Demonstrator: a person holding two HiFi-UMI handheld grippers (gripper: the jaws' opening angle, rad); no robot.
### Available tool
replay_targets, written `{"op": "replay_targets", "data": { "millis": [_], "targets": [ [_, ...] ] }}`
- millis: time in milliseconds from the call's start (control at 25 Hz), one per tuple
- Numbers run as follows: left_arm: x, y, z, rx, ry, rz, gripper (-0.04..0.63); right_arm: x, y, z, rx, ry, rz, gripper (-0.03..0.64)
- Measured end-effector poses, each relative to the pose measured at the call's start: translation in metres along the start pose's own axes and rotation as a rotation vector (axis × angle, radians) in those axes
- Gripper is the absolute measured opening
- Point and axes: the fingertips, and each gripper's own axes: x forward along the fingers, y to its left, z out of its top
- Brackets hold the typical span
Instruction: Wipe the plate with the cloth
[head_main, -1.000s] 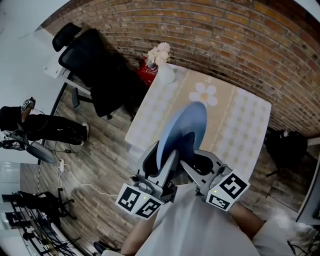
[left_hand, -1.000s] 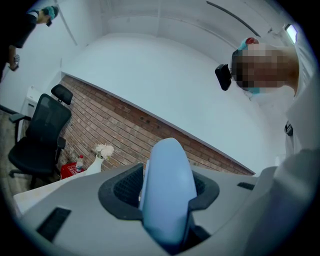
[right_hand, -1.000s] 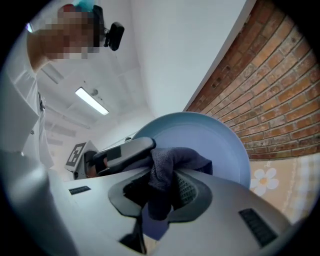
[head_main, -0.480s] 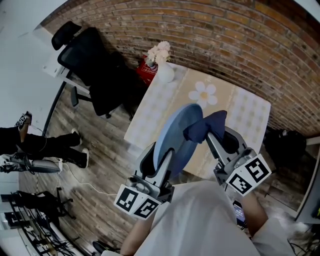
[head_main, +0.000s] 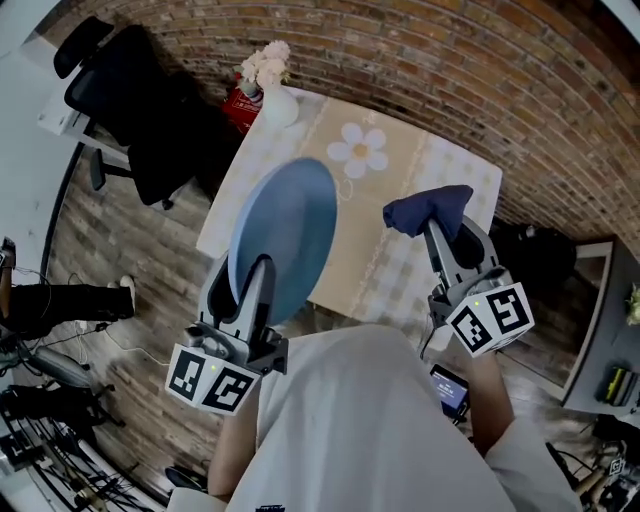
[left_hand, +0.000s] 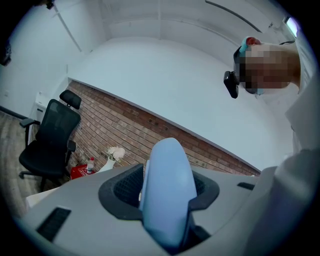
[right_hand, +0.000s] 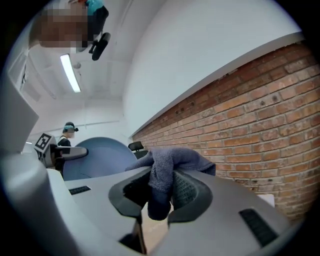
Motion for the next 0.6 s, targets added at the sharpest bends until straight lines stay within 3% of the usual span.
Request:
{"op": "replay_targets", "data": {
  "millis": [240,600],
  "targets": [
    [0.000,-0.005,-0.020,-0.013,0.036,-0.003,0.187,-0.024,-0.019,-0.038,0.031,0.102,-0.076,0.103],
    [0.005,-0.006,-0.051,-0.015,0.098,0.006,0.187,-0.028,-0.022,-0.052,0.035,0.127,-0.099,0.103]
  ]
}}
